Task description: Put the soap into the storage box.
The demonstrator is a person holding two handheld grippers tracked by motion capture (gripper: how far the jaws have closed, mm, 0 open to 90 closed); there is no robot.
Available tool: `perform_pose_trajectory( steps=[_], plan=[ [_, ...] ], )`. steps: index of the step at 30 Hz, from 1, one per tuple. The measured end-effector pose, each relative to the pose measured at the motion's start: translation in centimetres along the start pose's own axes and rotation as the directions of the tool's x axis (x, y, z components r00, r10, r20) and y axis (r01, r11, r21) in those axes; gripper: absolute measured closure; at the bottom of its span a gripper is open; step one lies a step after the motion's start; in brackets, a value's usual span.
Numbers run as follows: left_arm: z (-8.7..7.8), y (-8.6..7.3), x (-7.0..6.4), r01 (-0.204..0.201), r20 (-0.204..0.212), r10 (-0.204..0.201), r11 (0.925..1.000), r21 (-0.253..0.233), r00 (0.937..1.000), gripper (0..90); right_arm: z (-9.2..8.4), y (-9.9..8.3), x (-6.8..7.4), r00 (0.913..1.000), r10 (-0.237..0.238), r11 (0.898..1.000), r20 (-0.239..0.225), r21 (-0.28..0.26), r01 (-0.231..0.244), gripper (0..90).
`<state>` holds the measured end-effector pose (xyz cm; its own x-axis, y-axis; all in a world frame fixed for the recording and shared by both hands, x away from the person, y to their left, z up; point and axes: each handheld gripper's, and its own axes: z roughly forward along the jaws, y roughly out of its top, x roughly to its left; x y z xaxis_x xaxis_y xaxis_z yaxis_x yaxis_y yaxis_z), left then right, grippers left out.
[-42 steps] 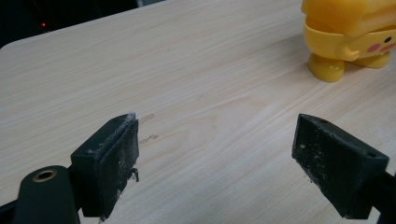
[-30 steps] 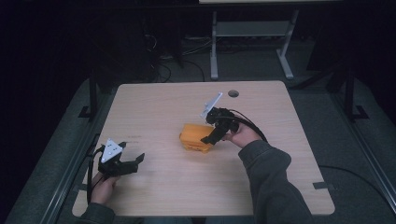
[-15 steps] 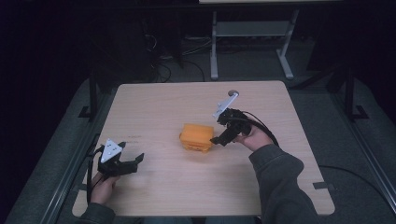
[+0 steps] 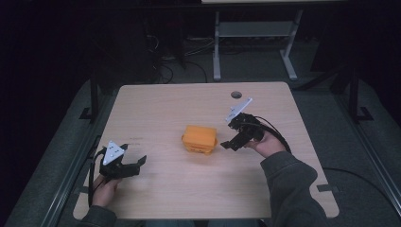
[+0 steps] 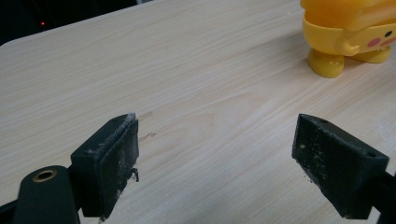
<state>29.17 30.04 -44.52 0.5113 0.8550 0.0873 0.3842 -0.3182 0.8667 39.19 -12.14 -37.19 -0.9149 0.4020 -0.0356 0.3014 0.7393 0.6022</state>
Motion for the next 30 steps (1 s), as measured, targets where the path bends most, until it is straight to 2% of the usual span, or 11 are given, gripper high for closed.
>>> perform_pose_trajectory(
  steps=[14, 30],
  plan=[
    [0.0, 0.0, 0.0, -0.002, -0.001, 0.002, 1.0, -0.001, 1.0, 14.0, -1.0, -2.1, 0.0, 0.9993, 0.036, 0.999, 0.011, 0.0, -0.036, 15.9],
    [0.1, 0.0, -0.1, 0.002, 0.006, -0.002, 1.0, 0.0, 1.0, 14.0, -1.7, -5.6, 0.2, 0.9944, 0.104, 0.995, 0.018, -0.011, -0.104, 15.9]
  ],
)
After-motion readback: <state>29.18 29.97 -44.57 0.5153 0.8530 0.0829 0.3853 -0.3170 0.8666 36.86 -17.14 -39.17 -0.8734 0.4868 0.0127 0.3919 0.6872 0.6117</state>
